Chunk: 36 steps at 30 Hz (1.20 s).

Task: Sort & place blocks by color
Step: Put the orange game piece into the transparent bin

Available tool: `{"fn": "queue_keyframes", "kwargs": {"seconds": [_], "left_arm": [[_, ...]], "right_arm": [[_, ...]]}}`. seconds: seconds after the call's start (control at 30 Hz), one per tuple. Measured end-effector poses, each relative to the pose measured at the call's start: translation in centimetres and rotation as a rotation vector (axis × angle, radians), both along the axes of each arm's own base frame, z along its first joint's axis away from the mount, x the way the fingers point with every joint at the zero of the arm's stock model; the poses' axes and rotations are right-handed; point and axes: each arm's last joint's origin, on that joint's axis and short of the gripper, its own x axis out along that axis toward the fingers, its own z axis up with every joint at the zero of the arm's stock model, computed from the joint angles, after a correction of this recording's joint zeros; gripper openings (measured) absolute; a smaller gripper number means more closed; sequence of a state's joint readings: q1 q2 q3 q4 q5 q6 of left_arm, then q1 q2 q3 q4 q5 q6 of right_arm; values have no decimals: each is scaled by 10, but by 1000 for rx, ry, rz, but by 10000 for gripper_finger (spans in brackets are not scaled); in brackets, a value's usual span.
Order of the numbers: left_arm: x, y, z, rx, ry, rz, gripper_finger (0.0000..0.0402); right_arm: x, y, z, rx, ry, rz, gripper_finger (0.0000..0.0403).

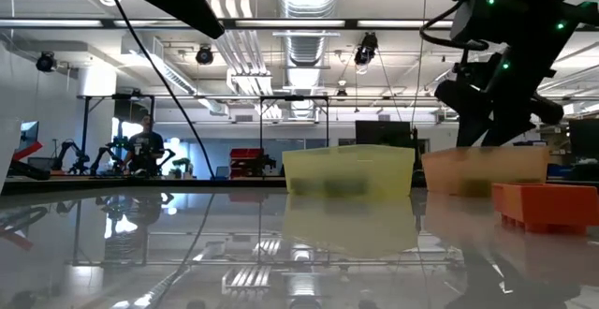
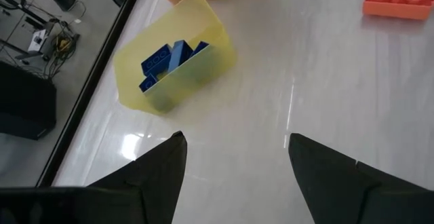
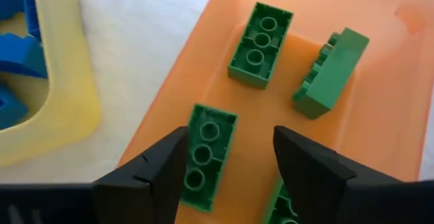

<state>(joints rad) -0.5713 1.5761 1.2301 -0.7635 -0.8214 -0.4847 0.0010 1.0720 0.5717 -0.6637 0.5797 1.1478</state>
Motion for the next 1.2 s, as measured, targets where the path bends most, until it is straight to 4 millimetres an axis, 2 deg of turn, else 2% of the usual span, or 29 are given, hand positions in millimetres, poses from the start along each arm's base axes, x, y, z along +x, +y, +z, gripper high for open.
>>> {"fn": "queue_keyframes", "kwargs": {"seconds": [0.2, 0.37, 0.63, 0.83, 1.07, 1.2], "left_arm": [[1, -1, 1, -12, -18, 1, 242], [4, -2, 0, -37, -57, 1, 242], [6, -4, -8, -61, -95, 1, 242], [6, -3, -13, -63, -98, 1, 242], [7, -4, -12, -72, -112, 2, 242], [7, -4, -12, -75, -117, 2, 242]], "right_arm": [[7, 1, 12, -15, -18, 52, 220], [14, 11, 30, -29, -61, 142, 215], [22, 56, 55, -22, -136, 385, 209], [19, 90, 60, -1, -210, 546, 209], [18, 114, 65, 32, -320, 643, 209], [21, 123, 61, 35, -314, 669, 209]]}}
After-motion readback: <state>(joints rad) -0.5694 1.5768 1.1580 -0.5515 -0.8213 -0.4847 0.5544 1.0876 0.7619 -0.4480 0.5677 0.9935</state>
